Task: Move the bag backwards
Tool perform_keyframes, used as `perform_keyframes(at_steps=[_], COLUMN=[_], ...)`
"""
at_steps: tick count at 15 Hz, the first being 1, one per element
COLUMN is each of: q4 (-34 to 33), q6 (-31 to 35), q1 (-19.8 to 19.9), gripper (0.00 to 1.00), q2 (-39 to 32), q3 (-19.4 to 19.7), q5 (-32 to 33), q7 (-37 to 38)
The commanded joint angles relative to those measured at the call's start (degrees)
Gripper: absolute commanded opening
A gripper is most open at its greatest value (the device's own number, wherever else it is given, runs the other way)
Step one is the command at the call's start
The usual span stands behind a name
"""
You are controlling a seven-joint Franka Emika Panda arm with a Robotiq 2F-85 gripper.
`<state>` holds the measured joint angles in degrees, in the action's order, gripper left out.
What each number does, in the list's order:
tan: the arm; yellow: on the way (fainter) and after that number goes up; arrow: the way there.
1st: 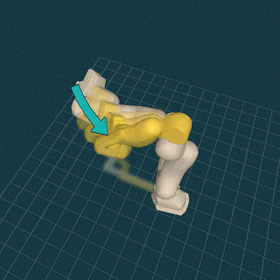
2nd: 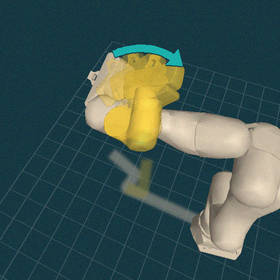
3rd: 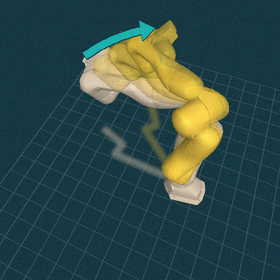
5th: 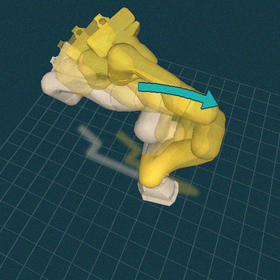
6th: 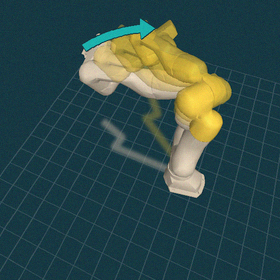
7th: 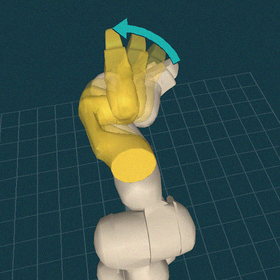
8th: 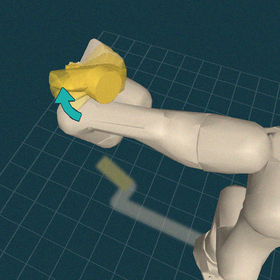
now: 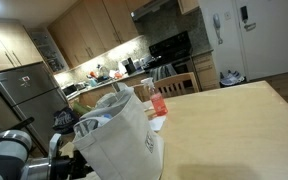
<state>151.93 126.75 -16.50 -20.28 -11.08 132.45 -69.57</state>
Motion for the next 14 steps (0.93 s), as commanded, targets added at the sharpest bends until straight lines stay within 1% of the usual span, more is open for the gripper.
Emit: perform_keyframes(at_steps=[1, 4, 8, 10, 14], q4=[-0.77, -1.23, -1.77, -1.75, -1.92], q6=[-2.84, -4.21, -5.47, -5.63, -6.8], q1=[-1.26, -1.79, -1.89, -1.3, -1.01], gripper=[1.0, 1.0, 1.0, 1.0, 1.0], q2=[-0.75, -1.37, -2.47, -2.53, -2.36], q3=[-1.6, -2.3, -1.9, -1.87, -0.95], q5=[1.09, 2.9, 7.04, 12.32, 20.19], q7=[-1.77, -1.63, -0.77, 2.86, 7.39])
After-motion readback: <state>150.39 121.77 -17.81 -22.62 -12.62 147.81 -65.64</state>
